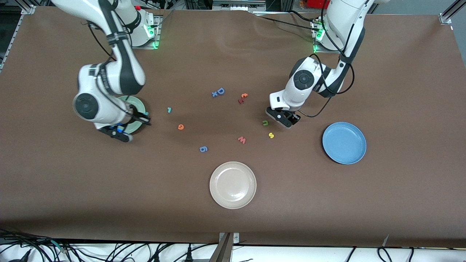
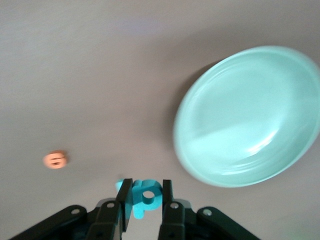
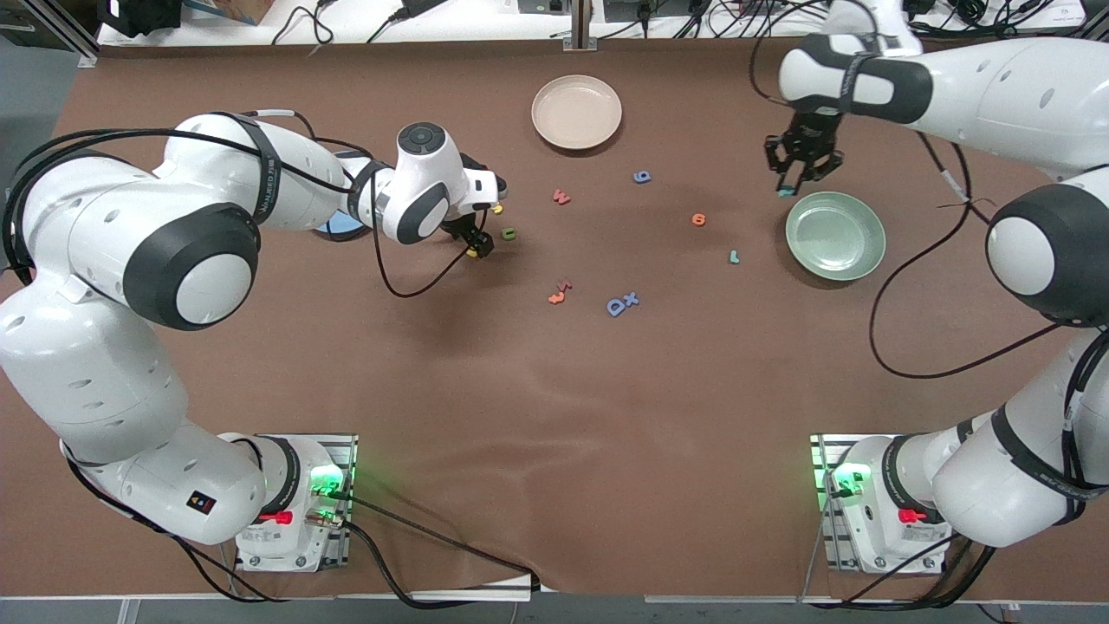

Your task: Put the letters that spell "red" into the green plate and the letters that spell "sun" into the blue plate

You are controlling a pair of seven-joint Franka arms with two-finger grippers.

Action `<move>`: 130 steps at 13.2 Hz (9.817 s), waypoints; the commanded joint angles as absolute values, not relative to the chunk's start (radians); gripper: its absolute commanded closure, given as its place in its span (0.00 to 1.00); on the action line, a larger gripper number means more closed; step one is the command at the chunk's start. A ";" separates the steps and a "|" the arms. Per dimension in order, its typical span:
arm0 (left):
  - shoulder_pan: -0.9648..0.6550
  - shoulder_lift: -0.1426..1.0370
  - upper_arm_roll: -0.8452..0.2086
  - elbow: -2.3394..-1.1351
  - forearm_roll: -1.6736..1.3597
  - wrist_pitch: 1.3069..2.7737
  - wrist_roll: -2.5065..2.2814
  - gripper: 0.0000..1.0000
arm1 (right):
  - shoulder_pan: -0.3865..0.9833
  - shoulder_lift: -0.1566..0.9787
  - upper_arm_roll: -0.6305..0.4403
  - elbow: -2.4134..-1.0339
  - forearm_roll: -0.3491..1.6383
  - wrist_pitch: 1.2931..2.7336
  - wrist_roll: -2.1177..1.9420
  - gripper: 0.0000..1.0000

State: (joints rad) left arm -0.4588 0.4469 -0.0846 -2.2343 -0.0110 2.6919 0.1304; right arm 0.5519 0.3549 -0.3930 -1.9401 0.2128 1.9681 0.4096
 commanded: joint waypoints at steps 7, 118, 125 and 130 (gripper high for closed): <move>-0.446 0.445 -0.087 -2.250 0.021 2.714 0.134 0.37 | 0.529 0.448 -0.560 -2.114 0.215 2.158 -0.037 0.98; -0.098 0.623 -0.098 -1.598 0.100 1.948 -0.017 0.92 | 0.779 0.640 -0.331 -1.891 0.393 2.349 0.572 0.60; -0.029 0.623 -0.097 -1.624 0.103 1.947 0.110 0.00 | 0.776 0.591 -0.348 -1.890 0.391 2.303 0.558 0.92; -0.026 0.617 -0.104 -1.623 0.085 1.915 0.094 0.00 | 0.776 0.485 -0.491 -1.882 0.390 2.068 0.451 0.92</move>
State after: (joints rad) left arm -0.0325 0.6478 -0.0920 -1.6018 0.0756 1.9399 0.0973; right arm 0.7729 0.5470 -0.4501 -1.8574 0.3760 2.1394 0.5038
